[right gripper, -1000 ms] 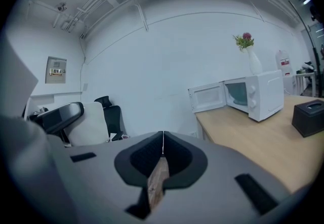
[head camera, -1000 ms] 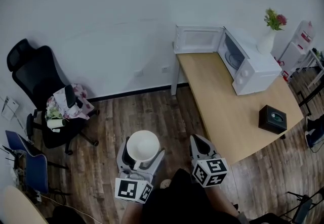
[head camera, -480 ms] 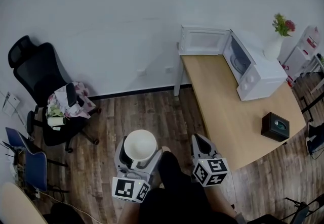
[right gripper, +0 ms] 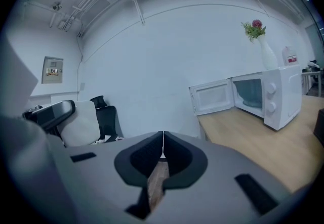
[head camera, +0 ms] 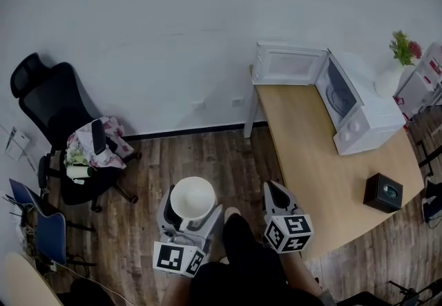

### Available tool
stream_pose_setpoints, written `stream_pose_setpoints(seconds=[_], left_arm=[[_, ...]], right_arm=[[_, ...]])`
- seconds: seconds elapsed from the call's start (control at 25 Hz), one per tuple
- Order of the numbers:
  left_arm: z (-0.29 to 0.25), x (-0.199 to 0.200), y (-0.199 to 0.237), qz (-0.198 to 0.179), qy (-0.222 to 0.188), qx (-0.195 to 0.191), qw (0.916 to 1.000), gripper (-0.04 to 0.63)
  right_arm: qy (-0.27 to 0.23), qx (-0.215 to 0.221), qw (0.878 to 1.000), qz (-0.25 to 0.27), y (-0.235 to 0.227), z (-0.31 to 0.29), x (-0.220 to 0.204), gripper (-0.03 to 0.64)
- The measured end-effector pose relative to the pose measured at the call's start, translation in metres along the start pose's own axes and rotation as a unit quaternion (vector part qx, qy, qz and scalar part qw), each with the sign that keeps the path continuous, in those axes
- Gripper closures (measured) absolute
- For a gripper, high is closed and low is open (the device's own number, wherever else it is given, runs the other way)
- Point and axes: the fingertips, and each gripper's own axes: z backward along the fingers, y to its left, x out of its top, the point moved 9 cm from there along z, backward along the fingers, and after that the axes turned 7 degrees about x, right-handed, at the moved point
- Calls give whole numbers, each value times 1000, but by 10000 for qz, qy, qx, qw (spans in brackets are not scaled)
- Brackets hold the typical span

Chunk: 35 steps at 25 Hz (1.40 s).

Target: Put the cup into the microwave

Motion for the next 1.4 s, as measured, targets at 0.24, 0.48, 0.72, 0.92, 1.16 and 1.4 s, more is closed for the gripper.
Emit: stream_pose_setpoints(seconds=[0.24, 0.48, 0.72, 0.92, 1.16, 1.4], left_arm=[[-41, 1, 9, 18, 33, 60, 10000, 115], [-85, 4, 24, 55, 2, 89, 9999, 115], [-133, 3, 39, 80, -9, 78, 9999, 115], [-171, -2, 50, 118, -37, 51, 9999, 115], [-212, -10, 53, 142, -5, -77, 9999, 115], [-240, -14, 52, 155, 4, -215, 9996, 115]], right_arm=[[6, 48, 10000, -19, -24, -38, 17, 623], [62, 141, 9999, -32, -40, -86, 35, 623], [87, 184, 9998, -5, -61, -130, 51, 623], [102, 202, 9997, 26, -80, -161, 60, 623], [99, 132, 9999, 38, -102, -186, 68, 623], [106, 59, 9999, -43, -120, -201, 71, 623]])
